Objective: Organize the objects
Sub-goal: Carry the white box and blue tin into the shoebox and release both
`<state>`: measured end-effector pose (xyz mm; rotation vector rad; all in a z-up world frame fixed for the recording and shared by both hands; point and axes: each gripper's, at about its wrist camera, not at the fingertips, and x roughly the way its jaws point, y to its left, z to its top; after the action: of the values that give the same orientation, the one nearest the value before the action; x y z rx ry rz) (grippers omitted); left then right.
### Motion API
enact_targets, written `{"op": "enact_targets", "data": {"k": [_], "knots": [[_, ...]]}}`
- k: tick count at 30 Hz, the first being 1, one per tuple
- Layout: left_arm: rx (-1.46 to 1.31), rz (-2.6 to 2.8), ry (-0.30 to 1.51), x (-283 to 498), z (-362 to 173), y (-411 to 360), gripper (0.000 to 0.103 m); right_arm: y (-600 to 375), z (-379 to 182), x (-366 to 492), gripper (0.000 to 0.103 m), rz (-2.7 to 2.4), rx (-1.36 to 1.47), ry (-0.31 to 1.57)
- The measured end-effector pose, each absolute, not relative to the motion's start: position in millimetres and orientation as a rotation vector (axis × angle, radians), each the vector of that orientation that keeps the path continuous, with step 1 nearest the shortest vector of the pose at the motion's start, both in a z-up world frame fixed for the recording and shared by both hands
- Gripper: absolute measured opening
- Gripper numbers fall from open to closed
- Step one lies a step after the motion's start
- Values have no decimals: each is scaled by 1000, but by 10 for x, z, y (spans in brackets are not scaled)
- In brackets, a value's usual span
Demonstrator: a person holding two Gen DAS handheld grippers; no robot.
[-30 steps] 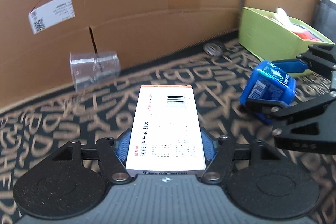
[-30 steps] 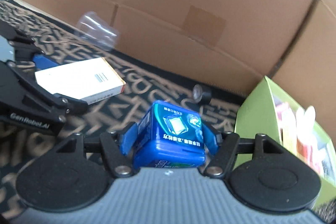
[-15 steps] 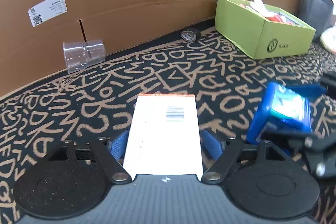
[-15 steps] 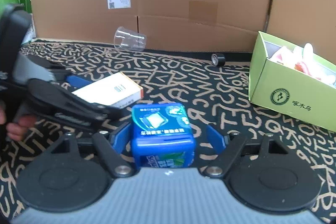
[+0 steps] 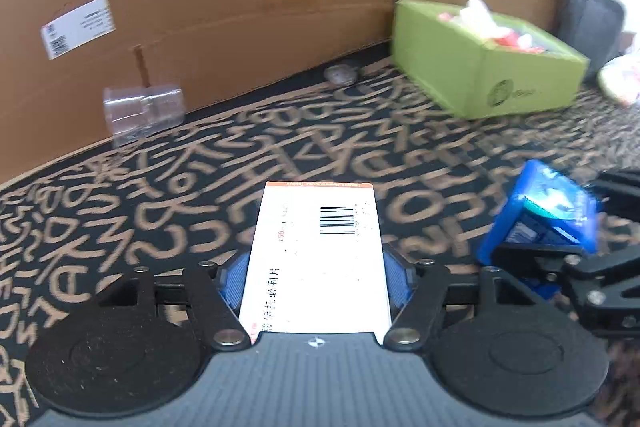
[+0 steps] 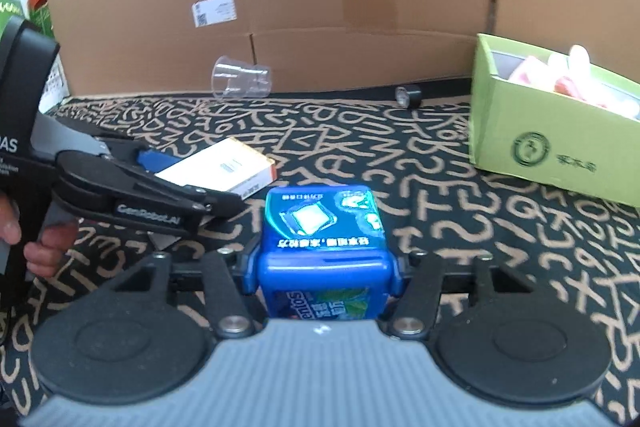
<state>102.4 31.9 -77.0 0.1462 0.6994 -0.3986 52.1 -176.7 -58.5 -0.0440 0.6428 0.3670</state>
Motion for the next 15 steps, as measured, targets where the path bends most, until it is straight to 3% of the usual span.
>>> {"op": "enact_targets", "data": {"k": [15], "knots": [[45,-569,468,1562,501,-1167,69,-2947,323,557,55,-9,-44,287]]}}
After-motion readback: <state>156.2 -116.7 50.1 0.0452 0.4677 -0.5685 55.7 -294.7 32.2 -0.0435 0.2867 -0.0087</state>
